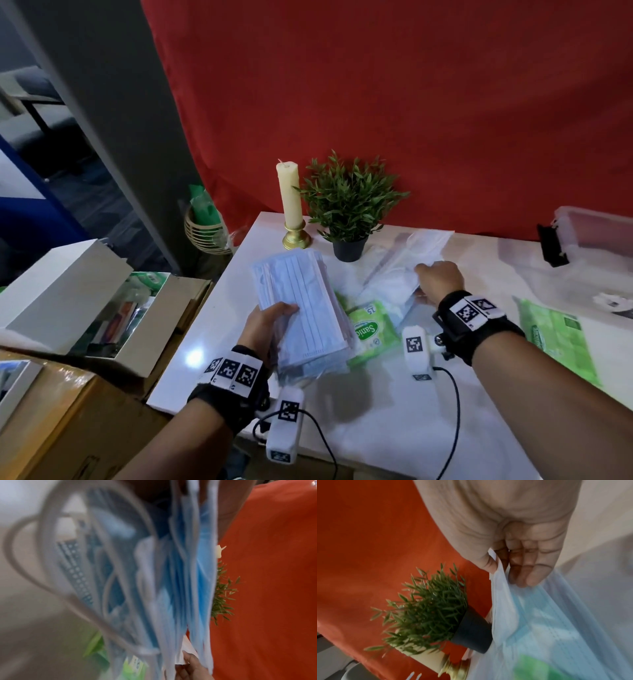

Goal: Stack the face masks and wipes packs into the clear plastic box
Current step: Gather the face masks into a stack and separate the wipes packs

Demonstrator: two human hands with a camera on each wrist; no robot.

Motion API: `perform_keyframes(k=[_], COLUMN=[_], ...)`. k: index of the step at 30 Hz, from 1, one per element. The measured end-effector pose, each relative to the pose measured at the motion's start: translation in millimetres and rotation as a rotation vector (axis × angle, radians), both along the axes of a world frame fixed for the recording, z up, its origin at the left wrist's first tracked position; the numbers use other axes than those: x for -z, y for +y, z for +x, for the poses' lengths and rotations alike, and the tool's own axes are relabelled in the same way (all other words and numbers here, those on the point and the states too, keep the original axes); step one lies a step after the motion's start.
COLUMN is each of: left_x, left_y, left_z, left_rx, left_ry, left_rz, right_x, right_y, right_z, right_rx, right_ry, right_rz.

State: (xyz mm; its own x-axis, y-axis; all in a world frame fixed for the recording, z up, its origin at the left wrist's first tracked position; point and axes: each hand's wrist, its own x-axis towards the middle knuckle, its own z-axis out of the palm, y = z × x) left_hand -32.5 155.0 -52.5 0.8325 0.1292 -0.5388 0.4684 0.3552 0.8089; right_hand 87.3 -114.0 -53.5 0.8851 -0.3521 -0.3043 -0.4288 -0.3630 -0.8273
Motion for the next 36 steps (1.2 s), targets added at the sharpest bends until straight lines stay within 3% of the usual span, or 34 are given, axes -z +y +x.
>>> perform_keyframes(k=[6,11,14,18,22,27,36], left_x=[-4.2,-4.6,-4.0,-2.9,-4.5,-5.2,-1.9], left_y=[-27.2,-46.6,-52.8,-54.1,-55.7,-65.1,-77.9], left_z=[7.3,13.4,14.7,14.1,12.7,11.2,7.6], left_rx=[0.017,0.019,0.015,0.006,0.021,0.000,-0.054], left_ry=[-0.037,-0.050,-0.053,-0.049,-0.050,-0.056,-0.012], left_rz=[0.003,0.053,0.058,0.098,0.116,0.110,0.011], right_x=[-32.7,-55.0,-68.4,-85.9,-99.8,-99.1,-52.4], right_y=[-40.5,-55.3,-58.7,-68.4,-66.7,-26.0,85.1], right_z=[-16.3,-27.8,-31.3,-26.1,-28.2,-51.8,-91.1], right_rx=[0.026,-0.031,-0.055,0.037,-0.091,-0.310,-0.649], right_ry=[-0.224,-0.148,-0.242,-0.390,-0.464,-0.513,-0.372], right_rz=[-0.165,0.193,0.236,0.212,-0.019,-0.357,-0.286])
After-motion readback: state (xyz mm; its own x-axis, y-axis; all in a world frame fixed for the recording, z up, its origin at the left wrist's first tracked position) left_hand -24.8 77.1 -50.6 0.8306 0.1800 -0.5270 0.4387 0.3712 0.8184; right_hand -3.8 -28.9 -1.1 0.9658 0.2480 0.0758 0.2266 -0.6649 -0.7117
